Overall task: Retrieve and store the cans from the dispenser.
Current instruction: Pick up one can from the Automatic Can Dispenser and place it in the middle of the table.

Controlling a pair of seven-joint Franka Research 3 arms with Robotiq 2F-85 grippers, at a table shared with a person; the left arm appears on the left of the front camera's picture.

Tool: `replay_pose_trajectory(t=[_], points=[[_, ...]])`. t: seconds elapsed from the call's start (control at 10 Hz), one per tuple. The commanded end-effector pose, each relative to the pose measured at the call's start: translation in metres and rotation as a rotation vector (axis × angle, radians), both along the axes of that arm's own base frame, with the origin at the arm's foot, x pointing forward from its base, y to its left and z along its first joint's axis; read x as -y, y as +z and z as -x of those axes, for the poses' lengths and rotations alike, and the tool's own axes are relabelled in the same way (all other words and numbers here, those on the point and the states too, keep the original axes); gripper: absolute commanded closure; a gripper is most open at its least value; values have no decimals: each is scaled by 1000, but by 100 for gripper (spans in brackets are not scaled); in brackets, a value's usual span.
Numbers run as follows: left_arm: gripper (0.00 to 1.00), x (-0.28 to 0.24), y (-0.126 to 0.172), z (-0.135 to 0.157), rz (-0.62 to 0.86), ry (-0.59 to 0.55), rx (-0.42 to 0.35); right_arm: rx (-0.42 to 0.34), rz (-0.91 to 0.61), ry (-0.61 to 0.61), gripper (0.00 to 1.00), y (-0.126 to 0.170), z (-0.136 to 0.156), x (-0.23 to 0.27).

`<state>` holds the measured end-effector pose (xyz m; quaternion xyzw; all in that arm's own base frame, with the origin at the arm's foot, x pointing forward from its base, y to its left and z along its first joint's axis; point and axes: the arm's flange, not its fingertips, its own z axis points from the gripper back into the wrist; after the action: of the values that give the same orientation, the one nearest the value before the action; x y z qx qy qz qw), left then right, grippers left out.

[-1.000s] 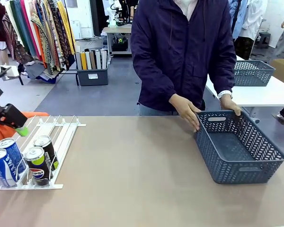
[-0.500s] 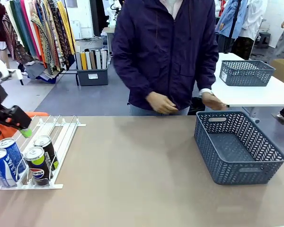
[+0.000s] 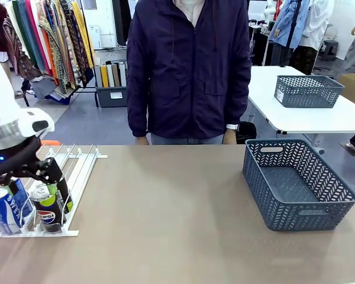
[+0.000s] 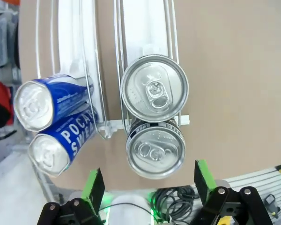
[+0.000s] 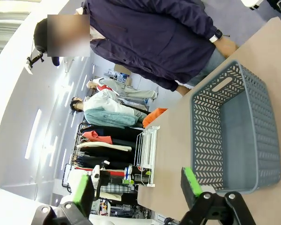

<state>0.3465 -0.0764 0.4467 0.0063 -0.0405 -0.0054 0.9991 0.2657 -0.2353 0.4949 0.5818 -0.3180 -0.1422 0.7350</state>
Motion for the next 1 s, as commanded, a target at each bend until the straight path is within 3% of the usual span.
replay_pose_trajectory(t=[0.0, 0.4, 0.8, 0.9], points=[[0, 0, -17, -2, -11, 4, -21, 31, 1, -1, 0, 3, -2, 2], [0, -1, -41, -10, 70, -39, -36, 31, 1, -1, 0, 3, -2, 2], [0, 1, -44, -13, 67, -33, -39, 31, 1, -1, 0, 3, -2, 2], [49, 2, -45, -13, 54, -31, -41, 31, 1, -1, 0, 3, -2, 2]])
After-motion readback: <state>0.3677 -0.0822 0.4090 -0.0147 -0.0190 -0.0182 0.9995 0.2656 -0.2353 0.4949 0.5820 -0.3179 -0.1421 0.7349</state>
